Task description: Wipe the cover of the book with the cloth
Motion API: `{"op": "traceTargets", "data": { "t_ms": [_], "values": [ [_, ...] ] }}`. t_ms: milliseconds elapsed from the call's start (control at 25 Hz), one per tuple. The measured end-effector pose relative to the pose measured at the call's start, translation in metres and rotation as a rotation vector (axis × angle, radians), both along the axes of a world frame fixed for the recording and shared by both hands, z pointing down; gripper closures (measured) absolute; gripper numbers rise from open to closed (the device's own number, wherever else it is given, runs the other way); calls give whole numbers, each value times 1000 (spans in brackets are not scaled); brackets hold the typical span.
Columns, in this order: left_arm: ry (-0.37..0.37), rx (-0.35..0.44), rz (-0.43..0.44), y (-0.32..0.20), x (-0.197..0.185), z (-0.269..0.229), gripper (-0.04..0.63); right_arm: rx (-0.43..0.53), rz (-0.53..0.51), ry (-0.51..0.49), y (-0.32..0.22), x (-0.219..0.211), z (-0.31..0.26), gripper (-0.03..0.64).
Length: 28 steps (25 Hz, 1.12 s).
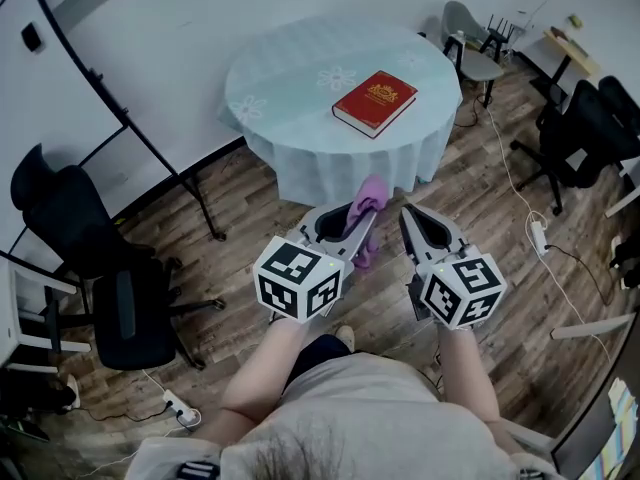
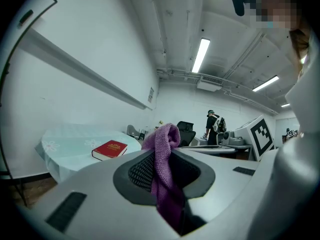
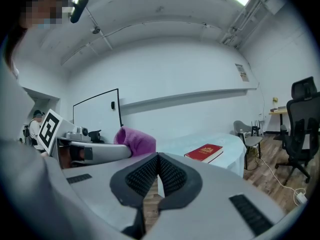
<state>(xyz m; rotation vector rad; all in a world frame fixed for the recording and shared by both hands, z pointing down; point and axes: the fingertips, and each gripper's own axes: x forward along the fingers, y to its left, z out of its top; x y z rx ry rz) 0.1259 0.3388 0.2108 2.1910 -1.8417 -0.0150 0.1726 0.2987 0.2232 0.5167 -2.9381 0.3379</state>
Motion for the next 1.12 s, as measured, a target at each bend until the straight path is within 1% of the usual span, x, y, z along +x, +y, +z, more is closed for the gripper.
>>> {"op": "traceTargets", "data": {
  "t_ms": [160, 320, 480, 680, 880, 1120],
  "values": [
    [15, -14, 22, -10, -14, 7, 514, -12, 17, 2, -10, -13, 4, 595],
    [57, -18, 41, -14, -17, 9, 514, -25, 28, 18, -13, -16, 10, 595],
    [35, -28, 41, -18, -23, 13, 514, -45, 47, 24, -25, -14, 16, 595],
    [54, -41, 14, -25, -39, 20, 514, -53, 63, 27, -40, -18, 20, 594],
    [52, -46, -3, -43, -52, 24, 514, -68, 69, 24, -62, -27, 26, 594],
    [53, -42, -12, -76, -67, 25, 514, -57, 56, 26, -98, -49, 26, 594]
  ]
}}
